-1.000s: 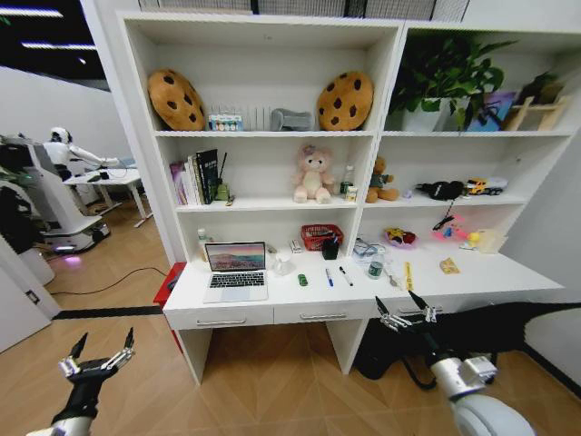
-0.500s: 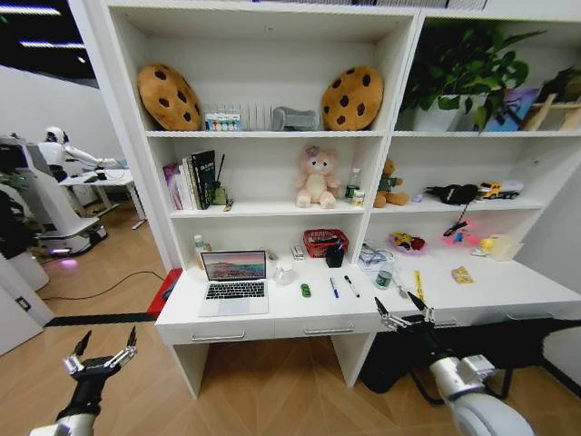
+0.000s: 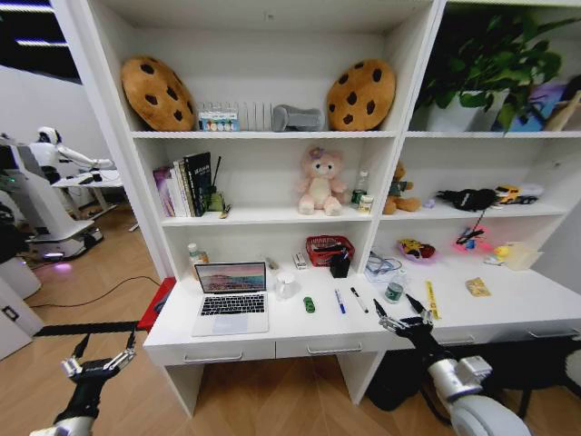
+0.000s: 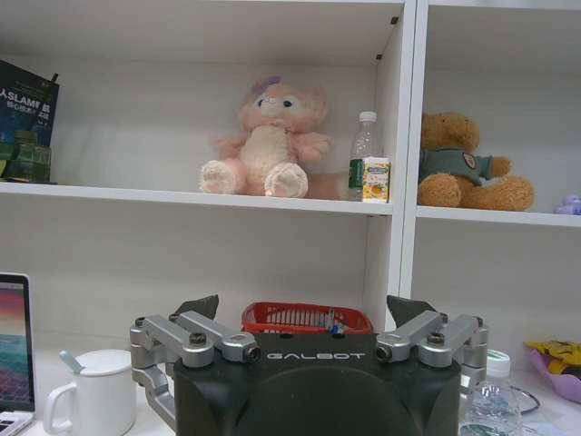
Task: Organize the objects on the table.
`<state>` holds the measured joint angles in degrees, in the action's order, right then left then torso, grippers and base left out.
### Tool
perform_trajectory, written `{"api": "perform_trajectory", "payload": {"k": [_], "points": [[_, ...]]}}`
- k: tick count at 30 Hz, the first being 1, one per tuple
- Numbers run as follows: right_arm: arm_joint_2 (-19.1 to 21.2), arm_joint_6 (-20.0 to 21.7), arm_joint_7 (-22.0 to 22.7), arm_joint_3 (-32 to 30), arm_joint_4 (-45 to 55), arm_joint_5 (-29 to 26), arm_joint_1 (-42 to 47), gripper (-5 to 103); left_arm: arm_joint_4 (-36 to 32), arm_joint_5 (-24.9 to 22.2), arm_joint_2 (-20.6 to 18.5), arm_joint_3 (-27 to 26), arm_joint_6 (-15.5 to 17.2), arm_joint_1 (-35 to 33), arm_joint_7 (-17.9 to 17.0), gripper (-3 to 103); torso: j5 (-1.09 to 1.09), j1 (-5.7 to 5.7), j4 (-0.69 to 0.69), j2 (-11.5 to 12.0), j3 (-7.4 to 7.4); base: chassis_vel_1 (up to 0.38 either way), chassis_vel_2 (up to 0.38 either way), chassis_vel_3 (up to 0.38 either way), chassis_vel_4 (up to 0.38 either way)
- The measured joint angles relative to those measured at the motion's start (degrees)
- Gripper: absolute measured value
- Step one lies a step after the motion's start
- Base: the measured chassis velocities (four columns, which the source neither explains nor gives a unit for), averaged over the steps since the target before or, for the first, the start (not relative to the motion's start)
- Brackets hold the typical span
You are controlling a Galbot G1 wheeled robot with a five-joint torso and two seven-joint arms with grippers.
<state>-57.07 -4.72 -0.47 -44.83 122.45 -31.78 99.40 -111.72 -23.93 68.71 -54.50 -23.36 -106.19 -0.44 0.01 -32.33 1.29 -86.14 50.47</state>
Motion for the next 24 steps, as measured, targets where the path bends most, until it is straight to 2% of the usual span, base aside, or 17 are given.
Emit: {"api": "perform_trajectory", "payload": {"k": [24], "points": [[-0.2,1.5,1.3,-0.1,0.1,1.3,0.3,100,0.5,0.0,0.3,0.3,-0.2,0.6,0.0,100,-0.01,-0.01,0.01,0.0,0.01,-0.119,0.121,0.124,-0.124]]}}
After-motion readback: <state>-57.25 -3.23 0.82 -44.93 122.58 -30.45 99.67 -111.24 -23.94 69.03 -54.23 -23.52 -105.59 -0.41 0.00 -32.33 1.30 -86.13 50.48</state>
